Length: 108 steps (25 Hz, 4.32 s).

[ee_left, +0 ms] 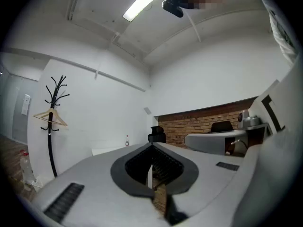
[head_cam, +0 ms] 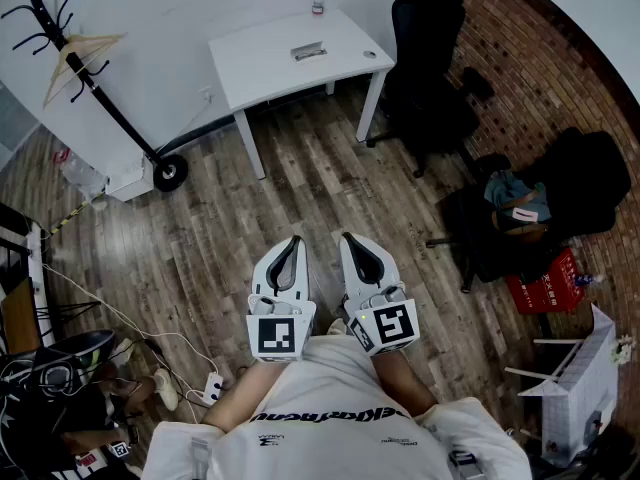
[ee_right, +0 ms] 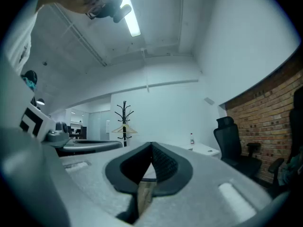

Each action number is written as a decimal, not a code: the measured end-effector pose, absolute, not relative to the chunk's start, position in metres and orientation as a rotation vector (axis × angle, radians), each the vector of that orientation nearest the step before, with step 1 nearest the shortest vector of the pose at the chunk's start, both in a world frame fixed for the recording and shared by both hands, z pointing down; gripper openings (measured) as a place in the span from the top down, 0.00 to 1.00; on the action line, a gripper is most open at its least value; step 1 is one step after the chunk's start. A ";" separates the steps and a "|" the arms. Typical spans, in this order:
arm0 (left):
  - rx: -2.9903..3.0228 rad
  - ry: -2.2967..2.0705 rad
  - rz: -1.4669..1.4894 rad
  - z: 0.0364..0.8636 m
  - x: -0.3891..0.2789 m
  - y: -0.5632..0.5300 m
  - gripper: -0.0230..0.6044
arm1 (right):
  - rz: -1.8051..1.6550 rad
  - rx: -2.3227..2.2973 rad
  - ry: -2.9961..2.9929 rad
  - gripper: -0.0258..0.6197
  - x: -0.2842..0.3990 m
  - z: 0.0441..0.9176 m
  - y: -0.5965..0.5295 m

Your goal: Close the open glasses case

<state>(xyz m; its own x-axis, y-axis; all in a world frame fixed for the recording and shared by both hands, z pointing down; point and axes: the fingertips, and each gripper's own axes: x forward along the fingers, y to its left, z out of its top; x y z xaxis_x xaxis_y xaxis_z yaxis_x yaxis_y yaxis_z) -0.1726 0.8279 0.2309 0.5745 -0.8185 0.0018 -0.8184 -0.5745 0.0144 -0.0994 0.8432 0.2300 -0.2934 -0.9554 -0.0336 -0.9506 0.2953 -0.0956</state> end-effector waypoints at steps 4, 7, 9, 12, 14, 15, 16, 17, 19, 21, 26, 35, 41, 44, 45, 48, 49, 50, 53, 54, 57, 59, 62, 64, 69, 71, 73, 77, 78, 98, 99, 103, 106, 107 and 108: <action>2.776 -1.463 -0.016 0.232 -0.153 0.827 0.97 | -0.051 -1.801 2.486 0.96 -0.082 0.228 0.843; 2.763 -1.486 -0.027 0.234 -0.135 0.831 0.97 | -0.037 -1.800 2.490 0.96 -0.065 0.230 0.847; 2.761 -1.493 -0.025 0.237 -0.124 0.835 0.97 | -0.050 -1.789 2.491 0.96 -0.055 0.234 0.848; 2.759 -1.488 0.014 0.246 -0.112 0.840 0.97 | -0.074 -1.783 2.504 0.96 -0.047 0.241 0.848; 2.739 -1.486 0.039 0.254 -0.111 0.838 0.97 | -0.088 -1.781 2.511 0.96 -0.046 0.244 0.845; 2.728 -1.487 0.046 0.257 -0.112 0.836 0.97 | -0.093 -1.776 2.514 0.96 -0.046 0.246 0.843; 2.722 -1.490 0.048 0.259 -0.113 0.833 0.97 | -0.098 -1.770 2.519 0.96 -0.047 0.247 0.840; 2.718 -1.493 0.047 0.261 -0.113 0.830 0.97 | -0.101 -1.764 2.524 0.96 -0.048 0.249 0.836; 2.707 -1.499 0.049 0.267 -0.113 0.822 0.97 | -0.107 -1.756 2.536 0.96 -0.050 0.254 0.828; 2.689 -1.500 0.058 0.274 -0.110 0.810 0.97 | -0.111 -1.754 2.547 0.96 -0.048 0.259 0.818; 2.684 -1.496 0.047 0.280 -0.101 0.767 0.97 | -0.116 -1.766 2.539 0.96 -0.035 0.264 0.774; 2.701 -1.464 0.030 0.271 -0.106 0.627 0.97 | -0.124 -1.797 2.525 0.96 -0.041 0.258 0.636; 2.743 -1.397 0.022 0.256 -0.110 0.525 0.97 | -0.123 -1.855 2.484 0.96 -0.048 0.244 0.537; 2.757 -1.355 0.015 0.251 -0.112 0.479 0.97 | -0.127 -1.888 2.464 0.96 -0.051 0.241 0.492; 2.762 -1.339 0.020 0.251 -0.112 0.465 0.97 | -0.132 -1.901 2.456 0.96 -0.051 0.242 0.479; 2.787 -1.303 0.038 0.252 -0.113 0.426 0.97 | -0.139 -1.937 2.428 0.96 -0.050 0.244 0.440; 2.789 -1.295 0.034 0.251 -0.114 0.413 0.97 | -0.137 -1.948 2.418 0.96 -0.051 0.244 0.428; 2.790 -1.288 0.031 0.251 -0.116 0.402 0.97 | -0.135 -1.959 2.409 0.96 -0.052 0.245 0.417; 2.788 -1.264 0.030 0.254 -0.120 0.369 0.97 | -0.137 -1.985 2.393 0.96 -0.056 0.246 0.384; 2.789 -1.254 0.039 0.256 -0.121 0.359 0.97 | -0.137 -1.991 2.390 0.96 -0.057 0.247 0.375; 2.792 -1.232 0.032 0.259 -0.121 0.336 0.97 | -0.141 -2.011 2.384 0.96 -0.060 0.248 0.353; 2.779 -1.227 0.021 0.265 -0.120 0.324 0.97 | -0.154 -2.028 2.387 0.96 -0.058 0.252 0.343; 2.750 -1.219 0.029 0.274 -0.115 0.308 0.97 | -0.180 -2.044 2.389 0.96 -0.051 0.259 0.328; 2.737 -1.217 0.041 0.280 -0.110 0.296 0.97 | -0.196 -2.046 2.392 0.96 -0.047 0.264 0.315; 2.727 -1.265 0.060 0.296 -0.092 0.255 0.97 | -0.225 -2.006 2.438 0.96 -0.034 0.279 0.273; 2.725 -1.287 0.071 0.299 -0.079 0.232 0.97 | -0.221 -1.981 2.453 0.96 -0.021 0.283 0.250; 2.724 -1.316 0.083 0.303 -0.065 0.206 0.97 | -0.215 -1.964 2.463 0.96 -0.004 0.285 0.223; 2.688 -1.407 0.092 0.305 -0.043 0.144 0.97 | -0.206 -1.916 2.488 0.96 0.027 0.280 0.165; 2.675 -1.430 0.094 0.304 -0.038 0.131 0.97 | -0.209 -1.897 2.499 0.96 0.033 0.279 0.152; 2.432 -1.585 0.234 0.343 0.053 -0.040 0.97 | -0.352 -1.695 2.671 0.96 0.131 0.311 -0.030; 2.416 -1.581 0.241 0.347 0.055 -0.043 0.97 | -0.363 -1.688 2.679 0.96 0.132 0.314 -0.034; 2.391 -1.588 0.270 0.358 0.056 -0.055 0.97 | -0.405 -1.670 2.700 0.96 0.131 0.328 -0.046; 2.371 -1.575 0.295 0.369 0.051 -0.066 0.97 | -0.428 -1.674 2.706 0.96 0.128 0.339 -0.057; 2.358 -1.566 0.308 0.374 0.049 -0.068 0.97 | -0.435 -1.679 2.708 0.96 0.127 0.343 -0.060; 2.344 -1.559 0.318 0.380 0.046 -0.071 0.97 | -0.442 -1.685 2.711 0.96 0.125 0.347 -0.063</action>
<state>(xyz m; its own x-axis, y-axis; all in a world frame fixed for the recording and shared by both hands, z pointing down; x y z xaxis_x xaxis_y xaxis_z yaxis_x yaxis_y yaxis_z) 0.0458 -0.0711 0.3798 0.3841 -0.8551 0.3484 -0.9232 -0.3616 0.1302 0.1251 -0.0633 0.3467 -0.4508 -0.8673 0.2112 -0.8895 0.4166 -0.1879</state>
